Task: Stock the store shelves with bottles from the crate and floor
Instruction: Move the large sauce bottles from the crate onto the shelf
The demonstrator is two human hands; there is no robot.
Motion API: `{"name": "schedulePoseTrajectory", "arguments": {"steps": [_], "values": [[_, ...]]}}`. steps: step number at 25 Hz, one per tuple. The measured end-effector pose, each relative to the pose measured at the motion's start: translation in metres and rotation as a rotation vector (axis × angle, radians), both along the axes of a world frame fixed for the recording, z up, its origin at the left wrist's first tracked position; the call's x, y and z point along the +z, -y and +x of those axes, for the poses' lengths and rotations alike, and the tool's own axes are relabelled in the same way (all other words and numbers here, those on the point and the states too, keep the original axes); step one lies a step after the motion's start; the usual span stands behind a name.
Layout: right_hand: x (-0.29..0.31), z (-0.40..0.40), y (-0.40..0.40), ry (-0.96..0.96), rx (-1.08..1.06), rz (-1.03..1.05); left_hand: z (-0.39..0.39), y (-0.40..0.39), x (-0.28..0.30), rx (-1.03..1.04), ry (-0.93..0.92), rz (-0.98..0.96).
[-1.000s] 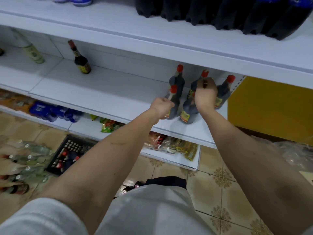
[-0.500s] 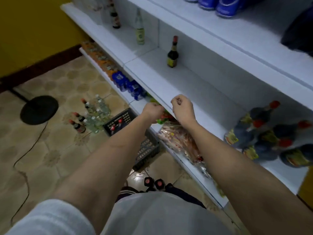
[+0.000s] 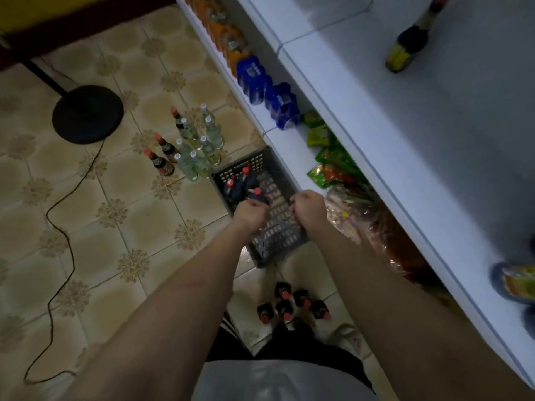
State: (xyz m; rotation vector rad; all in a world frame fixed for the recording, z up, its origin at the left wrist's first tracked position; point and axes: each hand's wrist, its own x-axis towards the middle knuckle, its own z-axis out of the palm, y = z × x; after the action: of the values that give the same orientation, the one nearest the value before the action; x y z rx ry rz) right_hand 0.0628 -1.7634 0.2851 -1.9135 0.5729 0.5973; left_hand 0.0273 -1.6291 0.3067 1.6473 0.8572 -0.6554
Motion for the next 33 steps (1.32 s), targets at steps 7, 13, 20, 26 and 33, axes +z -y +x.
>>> {"name": "schedulePoseTrajectory", "arguments": {"steps": [7,13,20,26,33], "values": [[-0.184,0.022,-0.088,-0.456,-0.238,0.195,0.047,-0.086,-0.197,-0.125,-0.121,0.132],[-0.319,0.072,-0.127,-0.575,-0.214,0.278,0.114,-0.102,-0.355,-0.545,0.075,0.303],[-0.395,0.087,-0.124,-0.660,-0.256,0.338,0.170,-0.108,-0.453,-0.887,0.169,0.513],[-0.408,0.079,-0.096,-0.632,-0.212,0.318,0.186,-0.087,-0.460,-1.270,0.080,0.611],[-0.381,0.052,-0.047,-0.551,-0.089,0.270,0.171,-0.072,-0.411,-1.229,0.019,0.390]]}}
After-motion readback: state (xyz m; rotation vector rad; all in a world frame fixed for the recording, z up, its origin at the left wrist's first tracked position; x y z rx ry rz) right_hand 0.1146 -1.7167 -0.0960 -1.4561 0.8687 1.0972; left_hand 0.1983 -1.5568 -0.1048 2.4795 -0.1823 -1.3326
